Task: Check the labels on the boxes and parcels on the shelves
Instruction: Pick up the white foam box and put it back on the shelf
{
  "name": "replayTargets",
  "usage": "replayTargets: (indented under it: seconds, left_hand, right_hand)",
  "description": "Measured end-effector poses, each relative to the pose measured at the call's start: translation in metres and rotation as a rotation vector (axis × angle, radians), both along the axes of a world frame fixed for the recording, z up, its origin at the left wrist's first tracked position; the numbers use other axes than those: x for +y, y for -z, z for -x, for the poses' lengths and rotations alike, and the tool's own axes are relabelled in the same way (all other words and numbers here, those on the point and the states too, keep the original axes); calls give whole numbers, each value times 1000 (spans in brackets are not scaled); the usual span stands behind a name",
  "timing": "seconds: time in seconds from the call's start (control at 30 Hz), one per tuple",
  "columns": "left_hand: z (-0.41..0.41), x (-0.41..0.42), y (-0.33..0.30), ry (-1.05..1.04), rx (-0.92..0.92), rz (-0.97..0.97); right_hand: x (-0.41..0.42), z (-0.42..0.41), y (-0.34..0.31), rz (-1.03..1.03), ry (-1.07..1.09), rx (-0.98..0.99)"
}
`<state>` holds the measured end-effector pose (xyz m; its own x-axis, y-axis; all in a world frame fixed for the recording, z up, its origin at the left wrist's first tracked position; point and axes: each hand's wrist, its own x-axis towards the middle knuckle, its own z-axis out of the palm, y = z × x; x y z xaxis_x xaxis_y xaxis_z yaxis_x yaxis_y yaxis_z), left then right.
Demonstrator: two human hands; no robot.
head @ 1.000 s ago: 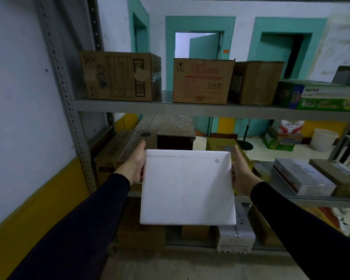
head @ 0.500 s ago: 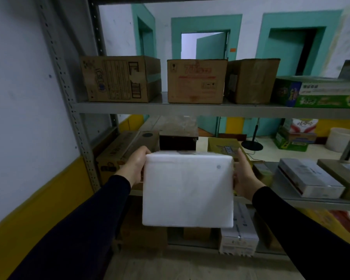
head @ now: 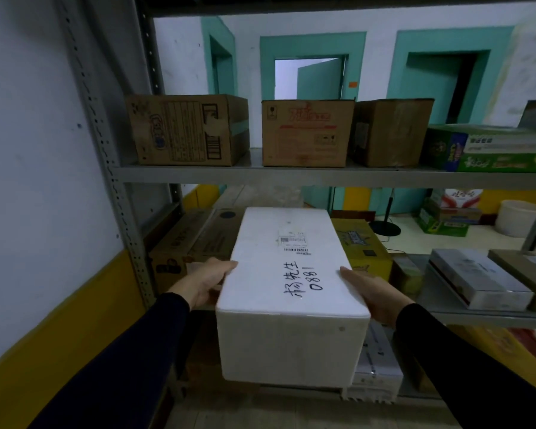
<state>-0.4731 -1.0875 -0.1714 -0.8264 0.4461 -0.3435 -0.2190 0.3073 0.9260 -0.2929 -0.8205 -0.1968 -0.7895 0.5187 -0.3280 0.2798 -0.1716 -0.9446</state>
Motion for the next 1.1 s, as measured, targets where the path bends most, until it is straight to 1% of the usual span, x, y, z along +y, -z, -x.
replayTargets:
  seconds: [0.13, 0.27, 0.4, 0.63, 0.73, 0.8, 0.9, 0.93, 1.0, 1.1]
  left_hand:
    - [15, -8, 18, 35, 107, 166]
    - [5, -14, 14, 157, 8, 198]
    - [-1, -19, 10, 179, 19, 181]
    - [-5, -27, 10, 138, 73, 137]
    - [-5, -29, 9, 113, 127, 134]
    - [-7, -28, 6, 62, 160, 118]
    - [-8, -24, -1, -30, 150, 4]
    - [-8, -23, -4, -18, 147, -8]
    - [-9, -23, -8, 66, 181, 27]
    - [-15, -28, -11, 193, 316, 174]
  right_hand:
    - [1, 3, 13, 2, -32, 24]
    - [8, 1, 19, -38, -116, -16]
    - [3, -1, 13, -71, -206, -36]
    - [-10, 2, 17, -74, -150, -16]
    - [-16, 3, 17, -100, -131, 37]
    - [-18, 2, 16, -149, -147, 88]
    - [-16, 0, 15, -195, -143, 128]
    - [-16, -1, 14, -193, -140, 137]
    - [-16, -1, 8, -143, -130, 171]
    - [-22, -2, -4, -99, -172, 194]
